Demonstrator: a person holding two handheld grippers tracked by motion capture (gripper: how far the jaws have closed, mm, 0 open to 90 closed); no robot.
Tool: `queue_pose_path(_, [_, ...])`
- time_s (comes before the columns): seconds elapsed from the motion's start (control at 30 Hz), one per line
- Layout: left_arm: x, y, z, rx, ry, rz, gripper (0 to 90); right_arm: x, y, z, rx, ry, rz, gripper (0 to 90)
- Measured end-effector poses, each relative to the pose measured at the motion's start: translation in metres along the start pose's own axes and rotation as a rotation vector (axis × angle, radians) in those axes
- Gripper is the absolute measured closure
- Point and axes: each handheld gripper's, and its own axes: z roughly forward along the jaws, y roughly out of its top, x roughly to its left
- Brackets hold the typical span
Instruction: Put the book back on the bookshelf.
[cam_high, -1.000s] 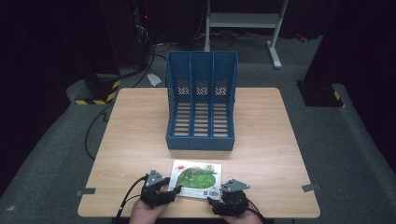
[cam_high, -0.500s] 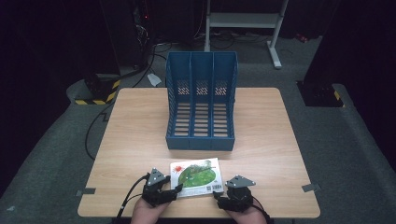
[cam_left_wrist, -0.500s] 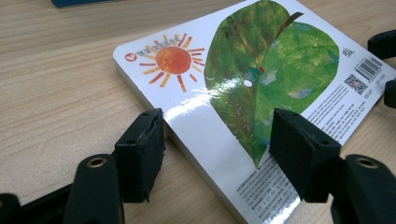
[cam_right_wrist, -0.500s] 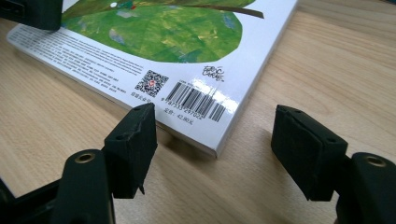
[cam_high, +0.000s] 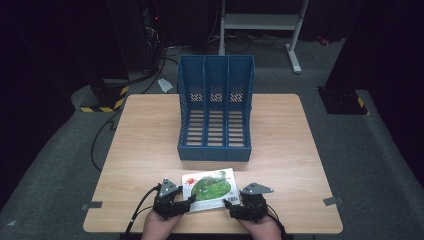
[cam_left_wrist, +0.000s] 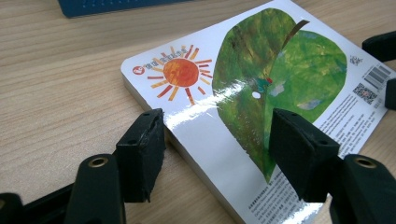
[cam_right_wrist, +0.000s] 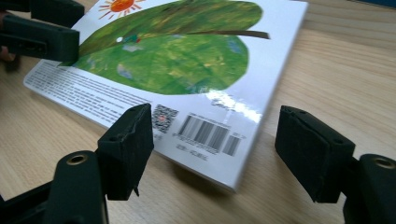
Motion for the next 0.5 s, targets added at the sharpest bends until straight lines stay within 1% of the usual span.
queue_pose_path(0.07, [-0.0002,0.0002,-0.0004,-0.007,-0.001,-0.006,36.5,0.0037,0.0004,0.0013,0.008,0.010,0.001,26.7])
queue_pose_path(0.13, [-0.0005,0.0001,-0.0004,-0.011,-0.001,-0.013,37.4,0.0057,0.0005,0.0023,0.012,0.004,-0.002,25.0])
queue_pose_path(0.2, [-0.0001,0.0006,-0.0012,-0.012,-0.002,-0.014,38.1,0.0057,0.0005,0.0028,0.011,0.003,0.001,24.5])
queue_pose_path(0.27, [-0.0003,0.0008,-0.0015,-0.015,-0.003,-0.018,38.3,0.0056,0.0001,0.0034,0.011,0.002,-0.009,23.9])
queue_pose_path(0.4, [-0.0007,0.0010,-0.0021,-0.020,0.004,-0.018,38.5,0.0061,-0.0002,0.0035,0.010,0.000,-0.005,23.7])
queue_pose_path(0.5, [-0.0005,0.0013,-0.0031,-0.025,-0.001,-0.019,38.6,0.0068,-0.0005,0.0037,0.013,-0.003,-0.011,23.2])
